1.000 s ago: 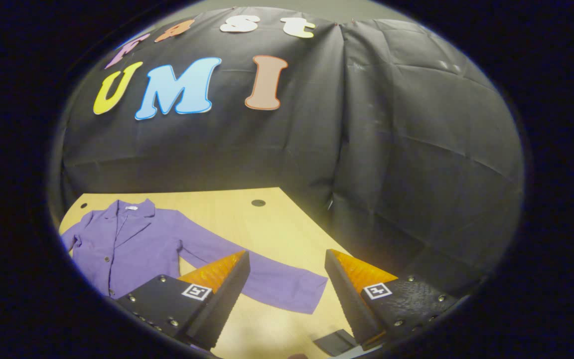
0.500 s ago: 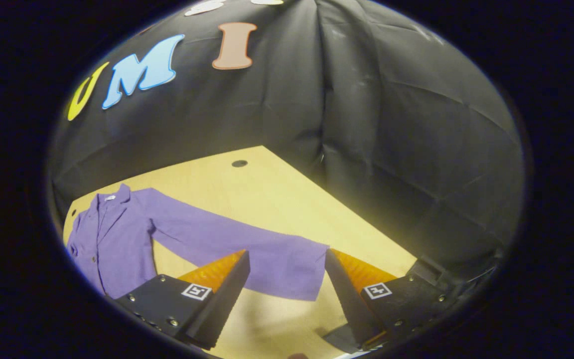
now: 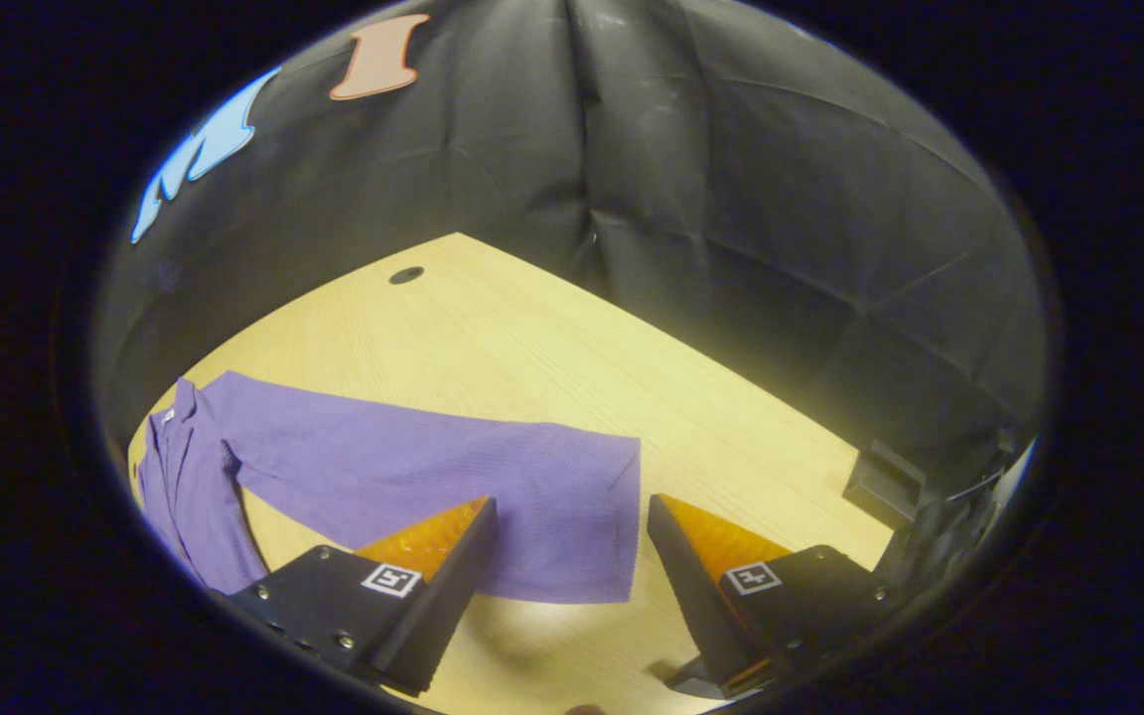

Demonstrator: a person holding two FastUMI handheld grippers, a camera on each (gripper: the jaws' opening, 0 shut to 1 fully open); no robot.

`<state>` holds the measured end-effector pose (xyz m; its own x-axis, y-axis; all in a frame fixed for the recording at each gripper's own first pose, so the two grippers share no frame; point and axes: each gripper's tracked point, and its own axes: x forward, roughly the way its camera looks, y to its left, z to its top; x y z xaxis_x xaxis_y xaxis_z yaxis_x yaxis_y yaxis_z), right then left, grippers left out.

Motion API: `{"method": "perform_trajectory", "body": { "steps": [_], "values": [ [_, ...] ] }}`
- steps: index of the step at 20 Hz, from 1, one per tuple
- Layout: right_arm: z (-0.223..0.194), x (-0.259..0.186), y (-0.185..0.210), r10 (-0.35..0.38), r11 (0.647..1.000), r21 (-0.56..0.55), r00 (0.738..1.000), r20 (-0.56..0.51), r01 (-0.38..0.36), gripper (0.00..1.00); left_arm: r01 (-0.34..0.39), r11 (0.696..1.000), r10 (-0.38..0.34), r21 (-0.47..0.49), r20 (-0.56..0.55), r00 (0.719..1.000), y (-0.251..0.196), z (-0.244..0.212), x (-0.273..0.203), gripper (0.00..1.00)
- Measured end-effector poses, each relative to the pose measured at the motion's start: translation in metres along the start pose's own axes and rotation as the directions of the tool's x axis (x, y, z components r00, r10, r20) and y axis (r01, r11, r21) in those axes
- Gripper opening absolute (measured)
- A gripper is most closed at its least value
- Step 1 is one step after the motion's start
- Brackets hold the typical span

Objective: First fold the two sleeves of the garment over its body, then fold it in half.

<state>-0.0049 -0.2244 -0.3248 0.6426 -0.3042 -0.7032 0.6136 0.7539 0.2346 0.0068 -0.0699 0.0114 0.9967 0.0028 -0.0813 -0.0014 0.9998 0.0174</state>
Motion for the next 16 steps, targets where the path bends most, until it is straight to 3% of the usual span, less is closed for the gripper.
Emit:
{"method": "perform_trajectory", "body": {
  "steps": [7, 9, 10, 11, 16],
  "values": [
    [-0.003, 0.009, 0.005, -0.004, 1.0, 0.031, 1.0, -0.005, 0.004, 0.97, -0.009, 1.0, 0.009, 0.007, 0.005, 1.0, 0.016, 0.003, 0.0, 0.92],
    [-0.003, 0.011, 0.001, -0.03, 1.0, 0.003, 1.0, -0.003, 0.03, 0.9, -0.012, 1.0, 0.012, -0.008, 0.0, 1.0, 0.022, -0.001, -0.001, 0.92],
    [-0.004, 0.012, 0.002, -0.028, 1.0, -0.002, 1.0, -0.002, 0.028, 0.75, -0.014, 1.0, 0.014, -0.012, -0.002, 1.0, 0.026, -0.002, -0.001, 0.92],
    [-0.003, 0.012, 0.005, -0.014, 1.0, -0.007, 1.0, -0.005, 0.014, 0.7, -0.019, 1.0, 0.019, -0.014, -0.003, 1.0, 0.03, -0.003, -0.002, 0.92],
    [-0.001, 0.012, 0.016, 0.017, 0.999, 0.028, 1.0, -0.016, -0.017, 0.1, -0.033, 0.999, 0.034, -0.025, 0.01, 0.999, 0.048, -0.002, -0.002, 0.92]
  ]
}}
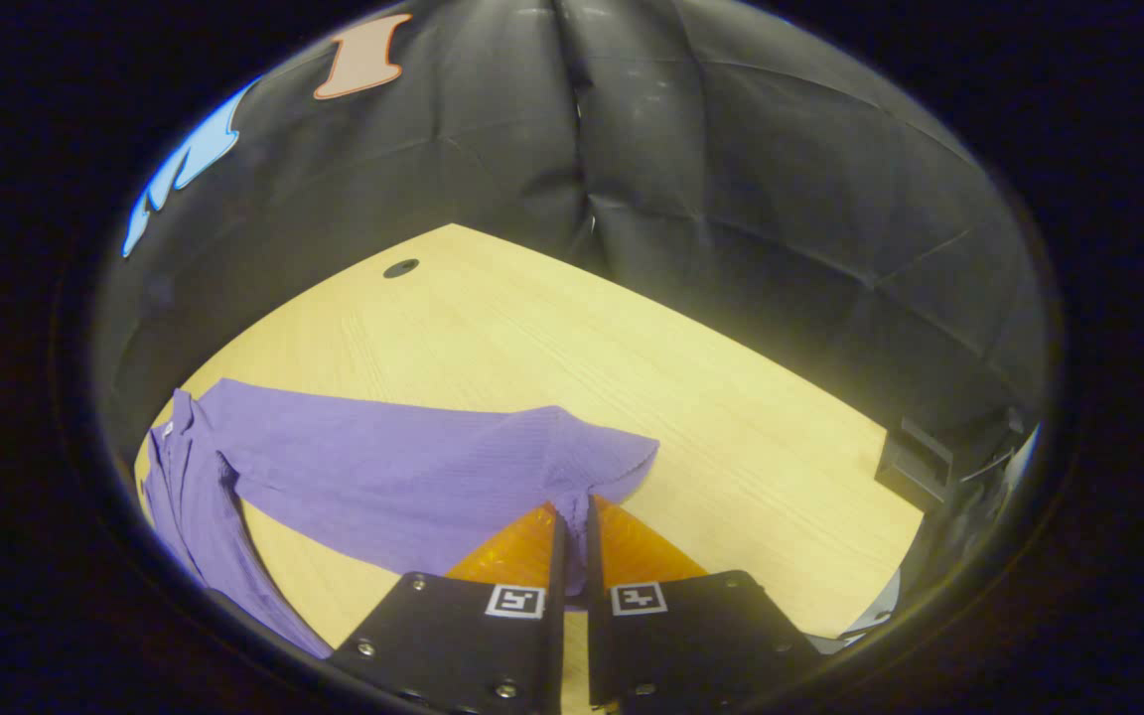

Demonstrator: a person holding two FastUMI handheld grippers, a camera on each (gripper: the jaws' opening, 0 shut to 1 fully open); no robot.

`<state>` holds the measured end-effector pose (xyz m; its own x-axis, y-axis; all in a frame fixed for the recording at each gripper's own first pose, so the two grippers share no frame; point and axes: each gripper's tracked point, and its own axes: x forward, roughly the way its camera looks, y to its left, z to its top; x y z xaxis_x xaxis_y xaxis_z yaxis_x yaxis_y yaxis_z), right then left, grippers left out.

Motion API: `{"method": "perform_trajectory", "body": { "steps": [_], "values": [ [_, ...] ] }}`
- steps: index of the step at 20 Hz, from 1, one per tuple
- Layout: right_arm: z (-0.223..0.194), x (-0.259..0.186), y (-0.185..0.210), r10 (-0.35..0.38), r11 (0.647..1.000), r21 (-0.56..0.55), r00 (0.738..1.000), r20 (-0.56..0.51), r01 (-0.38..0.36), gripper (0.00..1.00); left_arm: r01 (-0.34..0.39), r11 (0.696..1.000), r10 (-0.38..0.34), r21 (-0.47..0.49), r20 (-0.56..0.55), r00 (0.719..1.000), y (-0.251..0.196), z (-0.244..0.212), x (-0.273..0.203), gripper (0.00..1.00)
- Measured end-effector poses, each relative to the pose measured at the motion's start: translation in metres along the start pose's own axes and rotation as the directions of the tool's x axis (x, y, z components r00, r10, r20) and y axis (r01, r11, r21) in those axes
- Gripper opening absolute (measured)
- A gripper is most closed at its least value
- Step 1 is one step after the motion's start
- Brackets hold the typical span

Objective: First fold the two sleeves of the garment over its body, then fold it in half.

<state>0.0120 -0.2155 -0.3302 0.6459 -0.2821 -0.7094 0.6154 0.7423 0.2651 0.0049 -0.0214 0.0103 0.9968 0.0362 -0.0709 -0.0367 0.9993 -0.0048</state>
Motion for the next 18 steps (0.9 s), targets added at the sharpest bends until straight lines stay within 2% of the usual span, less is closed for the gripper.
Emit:
{"method": "perform_trajectory", "body": {
  "steps": [1, 3, 11, 14, 18],
  "values": [
    [-0.001, 0.0, 0.001, 0.002, 1.0, -0.001, 1.0, 0.002, -0.002, 0.1, -0.004, 1.0, 0.004, -0.003, 0.004, 1.0, 0.004, 0.0, 0.0, 0.92],
    [0.0, -0.002, 0.003, 0.004, 1.0, -0.017, 1.0, 0.008, -0.004, 0.02, -0.011, 1.0, 0.012, -0.01, 0.005, 1.0, 0.014, -0.001, -0.001, 0.92],
    [0.033, -0.054, 0.026, 0.032, 0.999, -0.033, 0.992, 0.123, -0.028, 0.01, -0.025, 0.999, 0.025, -0.029, -0.003, 1.0, 0.059, -0.014, 0.011, 0.92],
    [0.054, -0.085, 0.049, 0.053, 0.998, -0.044, 0.981, 0.187, -0.046, 0.01, 0.003, 1.0, -0.003, -0.014, -0.002, 1.0, 0.075, -0.019, 0.022, 0.92],
    [0.077, -0.127, 0.1, 0.106, 0.994, -0.065, 0.957, 0.268, -0.092, 0.01, 0.051, 0.998, -0.052, -0.031, -0.005, 0.999, 0.096, -0.022, 0.039, 0.92]
  ]
}}
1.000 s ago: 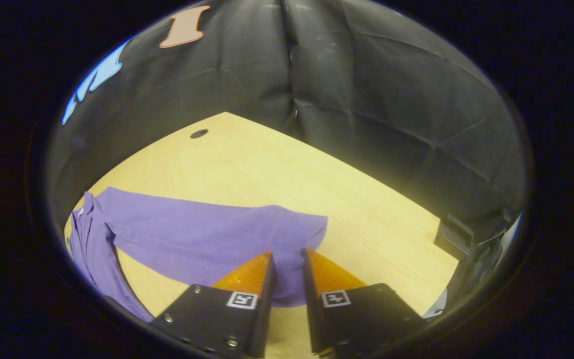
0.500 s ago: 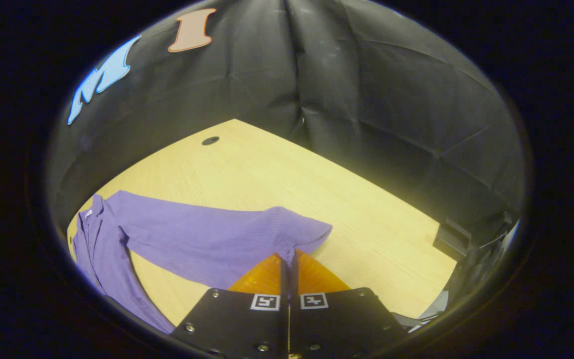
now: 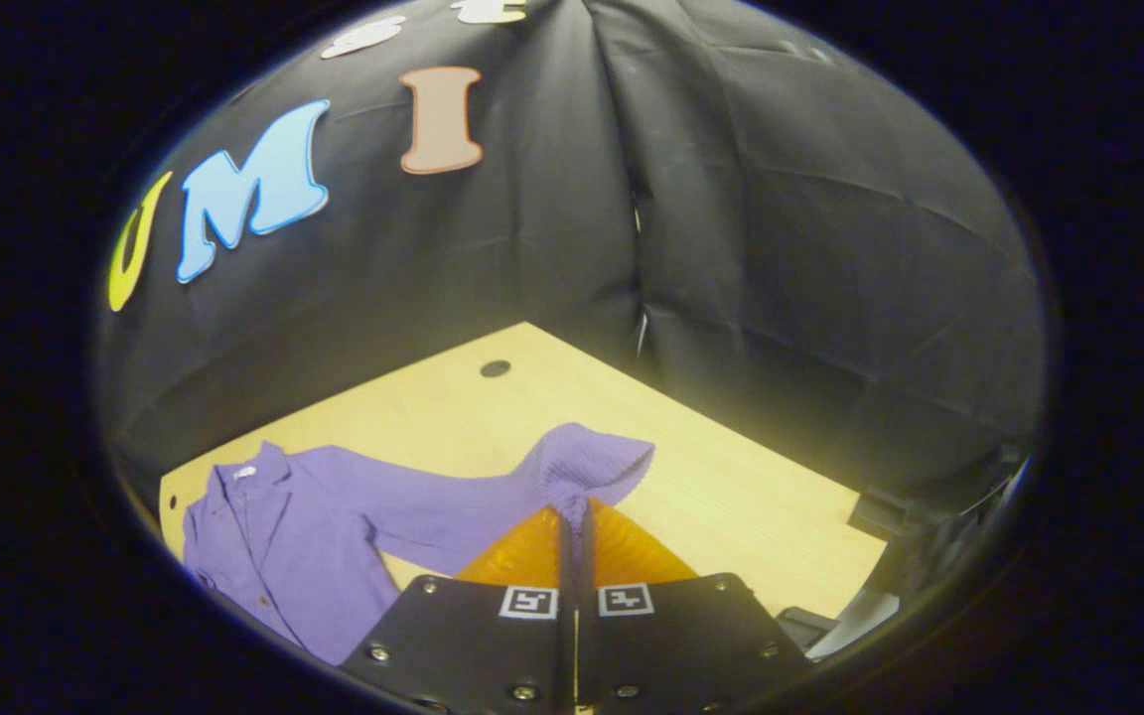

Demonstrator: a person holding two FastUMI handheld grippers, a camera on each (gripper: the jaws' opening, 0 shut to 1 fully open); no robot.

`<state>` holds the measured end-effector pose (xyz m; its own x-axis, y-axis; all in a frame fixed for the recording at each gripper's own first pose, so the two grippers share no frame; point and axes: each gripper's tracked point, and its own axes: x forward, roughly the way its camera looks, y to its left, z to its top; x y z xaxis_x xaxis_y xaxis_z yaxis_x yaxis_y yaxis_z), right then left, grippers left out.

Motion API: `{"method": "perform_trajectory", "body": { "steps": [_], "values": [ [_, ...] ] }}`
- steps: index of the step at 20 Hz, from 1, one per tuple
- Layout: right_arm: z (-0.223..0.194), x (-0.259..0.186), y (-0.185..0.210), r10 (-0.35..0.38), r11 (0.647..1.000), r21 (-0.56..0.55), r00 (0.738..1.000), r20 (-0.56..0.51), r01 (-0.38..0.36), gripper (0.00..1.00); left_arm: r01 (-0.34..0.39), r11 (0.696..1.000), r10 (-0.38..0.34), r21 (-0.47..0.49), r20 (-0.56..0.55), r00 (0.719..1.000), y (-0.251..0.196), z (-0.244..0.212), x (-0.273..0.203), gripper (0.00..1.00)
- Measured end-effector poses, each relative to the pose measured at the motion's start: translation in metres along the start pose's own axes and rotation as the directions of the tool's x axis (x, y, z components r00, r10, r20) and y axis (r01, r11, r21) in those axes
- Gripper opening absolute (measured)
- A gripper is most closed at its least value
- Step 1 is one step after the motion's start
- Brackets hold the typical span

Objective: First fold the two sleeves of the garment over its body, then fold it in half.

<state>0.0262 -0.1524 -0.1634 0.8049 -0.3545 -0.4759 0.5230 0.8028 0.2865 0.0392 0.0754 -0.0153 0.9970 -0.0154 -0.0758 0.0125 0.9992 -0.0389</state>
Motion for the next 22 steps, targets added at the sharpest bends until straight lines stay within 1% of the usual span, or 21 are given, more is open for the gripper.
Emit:
{"method": "perform_trajectory", "body": {
  "steps": [3, 7, 10, 11, 14, 16, 19, 20, 22],
  "values": [
    [0.02, -0.012, 0.038, 0.035, 0.999, -0.032, 0.998, 0.057, -0.033, 0.01, 0.034, 0.999, -0.034, -0.016, -0.007, 0.999, 0.017, -0.007, 0.008, 0.93],
    [0.06, -0.02, 0.087, 0.056, 0.995, -0.096, 0.988, 0.145, -0.042, 0.01, 0.084, 0.996, -0.085, -0.032, -0.014, 0.996, 0.046, -0.014, 0.019, 0.93],
    [0.085, -0.023, 0.129, 0.093, 0.988, -0.142, 0.977, 0.191, -0.066, 0.01, 0.079, 0.996, -0.081, -0.05, -0.026, 0.996, 0.075, -0.022, 0.027, 0.92],
    [0.088, -0.022, 0.143, 0.109, 0.984, -0.16, 0.975, 0.196, -0.078, 0.01, 0.068, 0.996, -0.07, -0.059, -0.028, 0.997, 0.085, -0.023, 0.026, 0.97],
    [0.098, -0.021, 0.181, 0.143, 0.971, -0.217, 0.967, 0.211, -0.096, 0.01, 0.041, 0.998, -0.043, -0.047, -0.034, 0.998, 0.103, -0.032, 0.022, 0.98],
    [0.1, -0.026, 0.207, 0.173, 0.961, -0.249, 0.962, 0.213, -0.118, 0.01, 0.043, 0.998, -0.045, -0.055, -0.036, 0.998, 0.112, -0.034, 0.017, 0.97],
    [0.092, -0.032, 0.252, 0.222, 0.942, -0.298, 0.953, 0.206, -0.156, 0.01, 0.048, 0.995, -0.052, -0.083, -0.046, 0.998, 0.126, -0.044, 0.015, 0.95],
    [0.086, -0.034, 0.265, 0.236, 0.934, -0.316, 0.951, 0.198, -0.166, 0.01, 0.045, 0.996, -0.05, -0.083, -0.05, 0.998, 0.131, -0.048, 0.014, 0.98],
    [0.067, -0.037, 0.293, 0.267, 0.918, -0.345, 0.949, 0.166, -0.198, 0.01, 0.031, 0.997, -0.036, -0.076, -0.059, 0.998, 0.142, -0.056, 0.013, 0.96]
  ]
}}
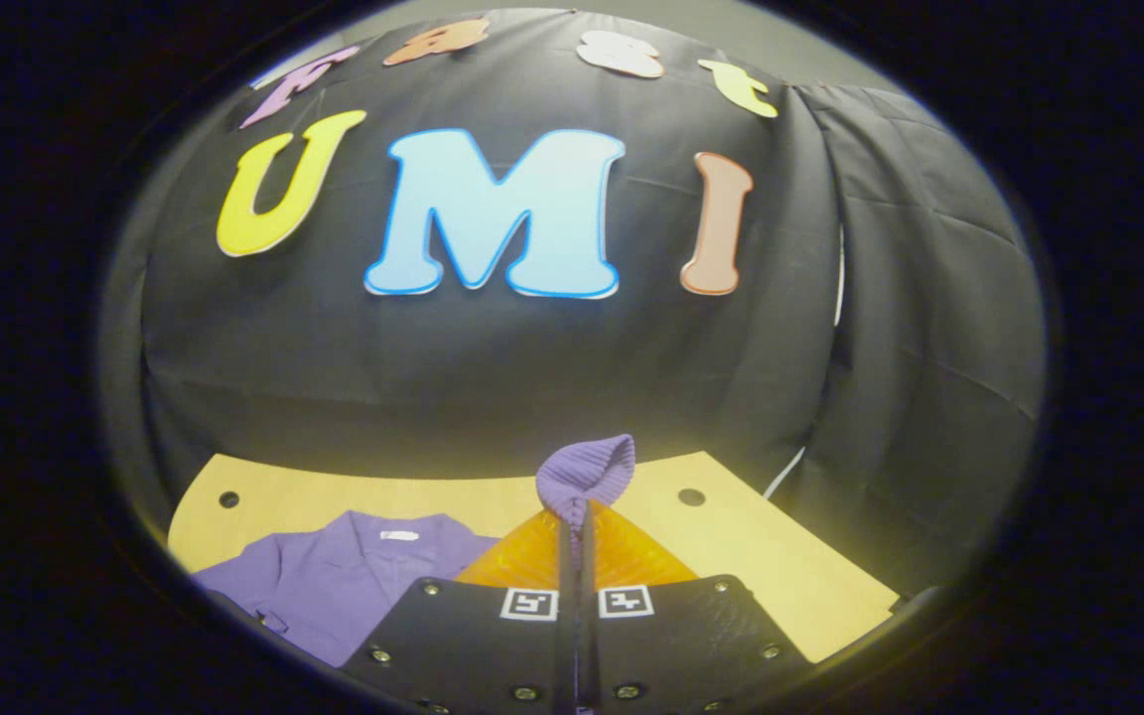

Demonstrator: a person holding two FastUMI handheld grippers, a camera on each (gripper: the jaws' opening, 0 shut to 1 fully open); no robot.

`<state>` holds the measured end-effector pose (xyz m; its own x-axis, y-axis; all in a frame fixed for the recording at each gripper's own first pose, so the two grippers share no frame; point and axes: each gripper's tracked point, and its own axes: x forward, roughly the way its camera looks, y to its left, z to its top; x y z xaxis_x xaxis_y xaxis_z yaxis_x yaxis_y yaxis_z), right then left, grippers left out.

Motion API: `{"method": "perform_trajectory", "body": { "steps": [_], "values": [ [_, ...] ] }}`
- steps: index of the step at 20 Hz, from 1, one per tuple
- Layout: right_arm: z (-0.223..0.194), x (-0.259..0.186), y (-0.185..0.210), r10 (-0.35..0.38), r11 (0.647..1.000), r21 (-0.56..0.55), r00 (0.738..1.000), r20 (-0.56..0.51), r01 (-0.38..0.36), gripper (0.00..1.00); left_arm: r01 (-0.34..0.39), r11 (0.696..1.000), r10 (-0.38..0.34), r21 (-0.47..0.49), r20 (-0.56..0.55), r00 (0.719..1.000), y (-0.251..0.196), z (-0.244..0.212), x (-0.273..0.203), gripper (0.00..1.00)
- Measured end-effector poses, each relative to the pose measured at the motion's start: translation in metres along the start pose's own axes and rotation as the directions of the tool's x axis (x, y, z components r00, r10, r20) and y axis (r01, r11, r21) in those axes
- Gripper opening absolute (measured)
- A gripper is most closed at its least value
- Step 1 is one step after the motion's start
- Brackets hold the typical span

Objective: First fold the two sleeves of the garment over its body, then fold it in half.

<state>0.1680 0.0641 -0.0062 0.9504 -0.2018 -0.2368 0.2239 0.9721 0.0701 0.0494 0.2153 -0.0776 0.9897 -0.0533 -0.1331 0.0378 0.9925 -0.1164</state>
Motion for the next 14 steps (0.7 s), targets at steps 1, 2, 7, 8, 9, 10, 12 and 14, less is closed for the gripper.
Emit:
{"method": "perform_trajectory", "body": {
  "steps": [1, 2, 7, 8, 9, 10, 12, 14],
  "values": [
    [-0.007, 0.001, 0.017, 0.021, 1.0, -0.014, 1.0, -0.01, -0.021, 0.01, -0.009, 1.0, 0.009, 0.003, -0.003, 1.0, 0.007, -0.003, -0.003, 0.94],
    [-0.014, 0.002, 0.032, 0.041, 0.999, -0.031, 0.999, -0.024, -0.042, 0.01, -0.019, 1.0, 0.019, 0.005, -0.001, 1.0, 0.013, -0.004, -0.006, 0.92],
    [-0.063, 0.008, 0.103, 0.115, 0.983, -0.133, 0.986, -0.118, -0.13, 0.01, -0.049, 0.998, 0.048, 0.036, 0.012, 0.999, 0.029, -0.005, -0.022, 0.92],
    [-0.072, 0.009, 0.116, 0.127, 0.979, -0.143, 0.983, -0.134, -0.146, 0.01, -0.048, 0.998, 0.048, 0.035, 0.015, 0.999, 0.029, -0.005, -0.025, 0.92],
    [-0.081, 0.011, 0.128, 0.139, 0.975, -0.156, 0.979, -0.148, -0.161, 0.01, -0.048, 0.998, 0.047, 0.029, 0.019, 0.999, 0.028, -0.003, -0.027, 0.92],
    [-0.091, 0.011, 0.139, 0.149, 0.97, -0.168, 0.974, -0.169, -0.178, 0.01, -0.048, 0.999, 0.047, 0.025, 0.018, 0.999, 0.028, -0.003, -0.03, 0.92],
    [-0.113, 0.011, 0.159, 0.163, 0.959, -0.194, 0.964, -0.21, -0.204, 0.01, -0.053, 0.998, 0.052, 0.02, 0.019, 0.998, 0.028, -0.005, -0.035, 0.95],
    [-0.134, 0.014, 0.176, 0.172, 0.948, -0.219, 0.953, -0.248, -0.229, 0.01, -0.057, 0.998, 0.056, 0.018, 0.022, 0.998, 0.026, -0.006, -0.04, 0.95]
  ]
}}
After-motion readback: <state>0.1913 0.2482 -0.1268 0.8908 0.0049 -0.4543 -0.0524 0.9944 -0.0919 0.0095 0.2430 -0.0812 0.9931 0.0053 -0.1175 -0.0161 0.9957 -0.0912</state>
